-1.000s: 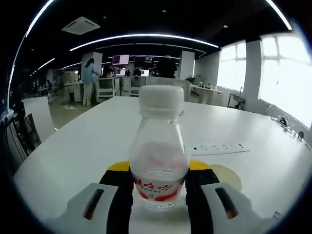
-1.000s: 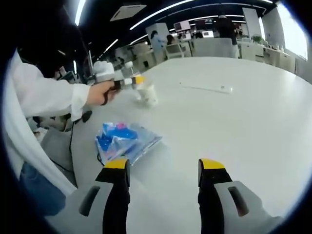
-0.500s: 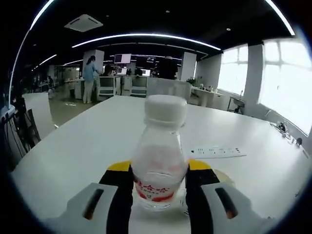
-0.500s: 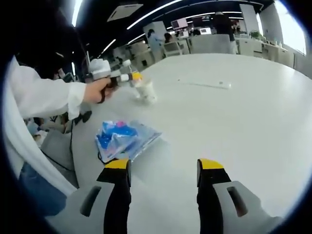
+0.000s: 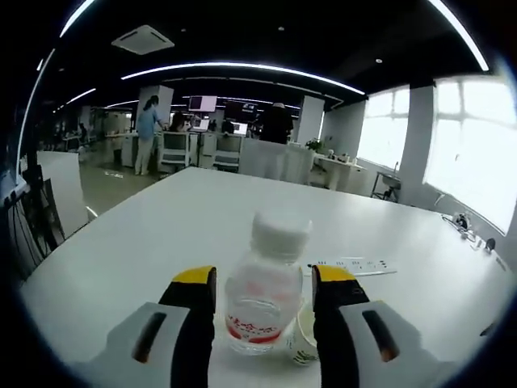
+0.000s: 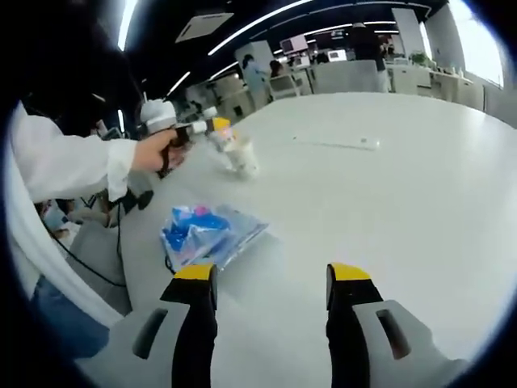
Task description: Arrange the tabletop items into an orderly group along one side of the table until the central work area is clear of visible clutter.
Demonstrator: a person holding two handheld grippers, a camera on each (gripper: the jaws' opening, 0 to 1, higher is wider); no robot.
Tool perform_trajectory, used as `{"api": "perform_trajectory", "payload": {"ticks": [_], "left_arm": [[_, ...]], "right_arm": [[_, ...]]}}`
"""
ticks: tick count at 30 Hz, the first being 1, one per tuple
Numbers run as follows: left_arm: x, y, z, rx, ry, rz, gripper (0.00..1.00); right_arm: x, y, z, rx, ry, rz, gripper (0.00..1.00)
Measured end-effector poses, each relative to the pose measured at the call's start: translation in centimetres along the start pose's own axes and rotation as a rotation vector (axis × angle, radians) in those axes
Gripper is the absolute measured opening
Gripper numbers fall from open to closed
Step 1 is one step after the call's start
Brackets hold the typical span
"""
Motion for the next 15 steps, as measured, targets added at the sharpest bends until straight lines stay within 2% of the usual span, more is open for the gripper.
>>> {"api": "perform_trajectory", "payload": {"ticks": [3,5,8,15], "left_arm": [[0.2,-0.2,-0.4,0.0,0.011,-0.008,0.55],[1.1,0.0,-0.4,-0.008,0.054,-0.037,0.65],[1.7,0.2,-0.9,-0.021,0.074,-0.005,0.77],[2.5,0.4,-2.6,-0.039,0.093,-0.054,0.86]], "right_arm": [[0.0,-0.1,-0.2,0.012,0.0,0.013,0.52],[-0.1,-0.2,-0.4,0.021,0.001,0.021,0.52],[-0.4,-0.3,-0.8,0.032,-0.002,0.014,0.53],[-0.9,0.1,-1.7,0.031,-0.007,0.035,0.54]]}}
Point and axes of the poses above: the point that each gripper's makers call its tool centre point, and the gripper's own axes: z roughly forward along the fingers, x roughly to its right, y roughly out of its underside, the point moved 1 cm from there along -z, roughly backward along the fingers, and after that the axes turned 6 degrees about y, right-handed, at the moved point
